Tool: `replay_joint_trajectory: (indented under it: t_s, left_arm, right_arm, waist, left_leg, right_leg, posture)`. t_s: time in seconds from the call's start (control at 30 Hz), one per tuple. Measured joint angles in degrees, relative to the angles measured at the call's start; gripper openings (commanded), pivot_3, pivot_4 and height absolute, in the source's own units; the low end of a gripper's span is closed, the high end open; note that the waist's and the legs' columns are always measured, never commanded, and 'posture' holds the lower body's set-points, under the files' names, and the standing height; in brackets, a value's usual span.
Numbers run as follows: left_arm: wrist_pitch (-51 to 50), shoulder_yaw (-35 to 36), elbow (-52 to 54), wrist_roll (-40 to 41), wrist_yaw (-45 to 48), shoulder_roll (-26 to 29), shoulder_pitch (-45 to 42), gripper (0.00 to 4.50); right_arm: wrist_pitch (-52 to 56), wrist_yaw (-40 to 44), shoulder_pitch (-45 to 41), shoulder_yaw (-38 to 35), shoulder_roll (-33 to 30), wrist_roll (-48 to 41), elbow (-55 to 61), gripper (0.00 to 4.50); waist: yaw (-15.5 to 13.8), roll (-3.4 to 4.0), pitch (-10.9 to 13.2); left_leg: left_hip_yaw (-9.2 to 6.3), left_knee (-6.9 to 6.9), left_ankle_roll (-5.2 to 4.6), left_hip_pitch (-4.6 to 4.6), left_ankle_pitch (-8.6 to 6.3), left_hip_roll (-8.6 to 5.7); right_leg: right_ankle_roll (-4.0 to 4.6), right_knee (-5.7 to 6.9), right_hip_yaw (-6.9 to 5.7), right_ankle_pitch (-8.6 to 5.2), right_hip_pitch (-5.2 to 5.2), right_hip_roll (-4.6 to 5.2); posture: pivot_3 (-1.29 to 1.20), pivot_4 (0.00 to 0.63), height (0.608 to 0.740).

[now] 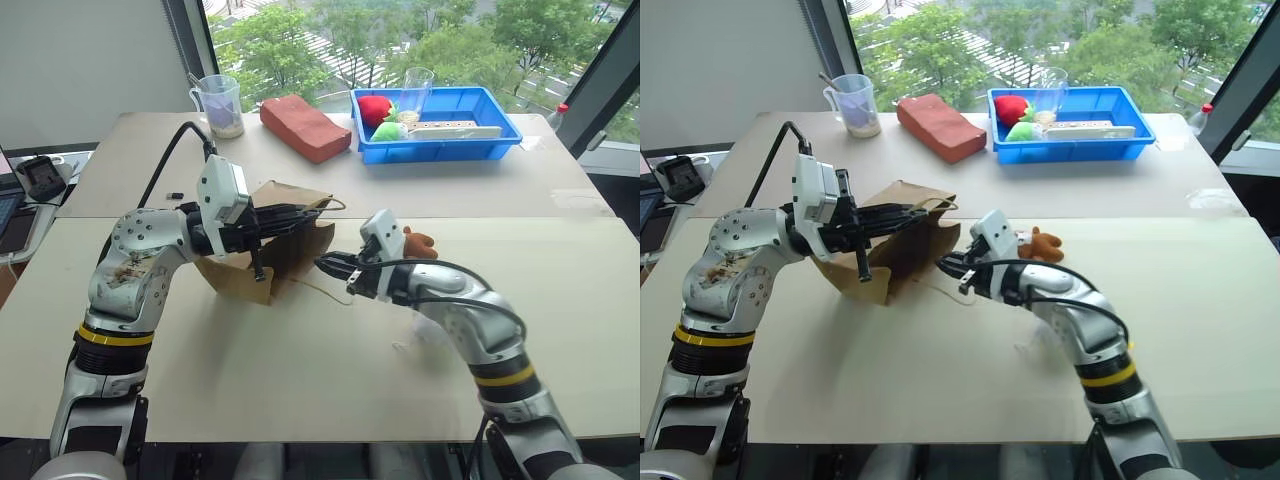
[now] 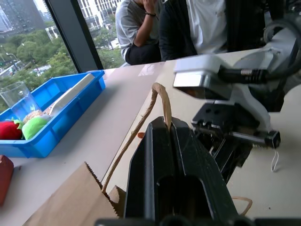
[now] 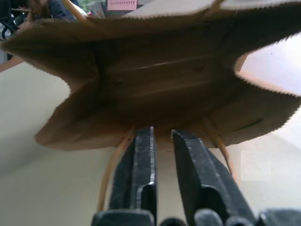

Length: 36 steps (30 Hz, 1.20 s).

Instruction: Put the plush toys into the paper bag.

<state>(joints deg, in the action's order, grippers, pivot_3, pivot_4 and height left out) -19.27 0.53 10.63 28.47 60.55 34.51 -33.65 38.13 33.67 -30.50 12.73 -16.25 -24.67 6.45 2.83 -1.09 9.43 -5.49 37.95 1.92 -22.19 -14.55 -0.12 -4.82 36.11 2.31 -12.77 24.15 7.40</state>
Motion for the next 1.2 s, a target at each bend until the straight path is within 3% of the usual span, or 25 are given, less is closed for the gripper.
replay_joint_trajectory:
  t_s: [0.17, 0.33, 0.53, 0.8, 1.2]
  left_arm:
    - [-1.05, 0.33, 1.83, 0.25, -1.28, 0.12, 0.69, 0.0]
    - [-0.95, 1.51, 1.47, -0.13, -3.25, 1.45, 0.51, 0.0]
    - [3.09, 5.66, -4.01, -4.63, -8.74, 3.58, -5.24, 0.0]
    - [6.44, 8.7, -4.07, -10.59, -21.63, 1.95, -9.22, 0.0]
    - [3.96, 6.92, 4.27, -9.05, -20.51, 1.34, 1.14, 0.0]
  right_arm:
    - [-8.0, -0.84, -4.48, 2.26, 8.95, 5.56, -13.95, 0.02]
    - [-10.18, -1.9, -5.29, 6.29, 11.24, 11.64, -21.92, 0.02]
    - [-10.04, -3.4, -6.06, 6.83, 12.8, 15.06, -23.48, 0.02]
    - [-10.0, -4.36, -6.42, 6.72, 13.9, 17.34, -23.97, 0.02]
    - [-10.03, -4.28, -7.65, 4.88, 14.82, 17.44, -25.91, 0.02]
  waist:
    - [0.74, 0.0, 0.0]
    - [0.89, 0.02, -0.01]
    - [1.2, 0.02, -0.01]
    - [1.2, 0.03, -0.02]
    - [1.09, 0.04, -0.02]
  left_leg:
    - [-0.01, -0.01, 0.06, 0.06, 0.04, 0.0]
    - [-0.05, -0.06, 0.08, 0.07, 0.04, -0.01]
    - [-0.06, -0.07, 0.09, 0.19, 0.05, -0.01]
    - [-0.06, -0.07, 0.09, 0.22, 0.05, -0.01]
    - [-0.07, -0.08, 0.11, 0.19, 0.06, -0.01]
  right_leg:
    - [0.0, 0.01, 0.01, 0.0, -0.01, 0.0]
    - [0.0, 0.08, -0.01, 0.0, 0.0, 0.0]
    - [0.0, 0.06, -0.01, 0.0, -0.03, 0.0]
    - [0.0, 0.14, 0.0, 0.0, -0.04, -0.01]
    - [0.0, 0.17, 0.02, 0.0, -0.03, -0.01]
  posture:
    - [0.0, 0.15, 0.74]
    - [0.0, 0.15, 0.74]
    - [0.0, 0.15, 0.74]
    - [0.0, 0.15, 0.74]
    - [0.0, 0.15, 0.74]
